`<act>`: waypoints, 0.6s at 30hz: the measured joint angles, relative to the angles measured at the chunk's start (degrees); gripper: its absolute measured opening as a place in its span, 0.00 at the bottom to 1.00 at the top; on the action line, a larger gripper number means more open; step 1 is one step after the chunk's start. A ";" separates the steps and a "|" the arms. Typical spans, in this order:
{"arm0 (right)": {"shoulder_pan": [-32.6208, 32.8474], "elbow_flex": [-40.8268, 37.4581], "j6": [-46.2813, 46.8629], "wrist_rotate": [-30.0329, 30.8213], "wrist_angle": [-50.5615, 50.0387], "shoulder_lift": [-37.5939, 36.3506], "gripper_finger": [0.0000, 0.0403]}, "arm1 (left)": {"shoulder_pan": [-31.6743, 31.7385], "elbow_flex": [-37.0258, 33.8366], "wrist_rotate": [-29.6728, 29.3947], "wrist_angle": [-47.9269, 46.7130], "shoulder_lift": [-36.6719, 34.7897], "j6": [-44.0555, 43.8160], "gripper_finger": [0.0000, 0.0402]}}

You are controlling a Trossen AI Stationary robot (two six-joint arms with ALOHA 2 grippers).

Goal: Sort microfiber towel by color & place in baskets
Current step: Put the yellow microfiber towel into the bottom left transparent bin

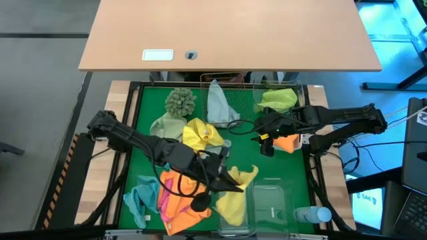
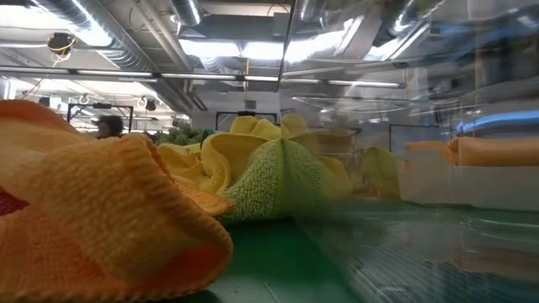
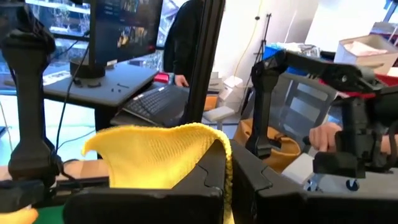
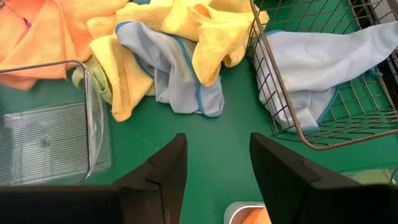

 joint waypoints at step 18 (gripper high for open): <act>0.00 0.00 0.04 -0.04 -0.04 0.00 0.43 | 0.34 0.00 -6.16 -21.74 8.39 -0.37 0.00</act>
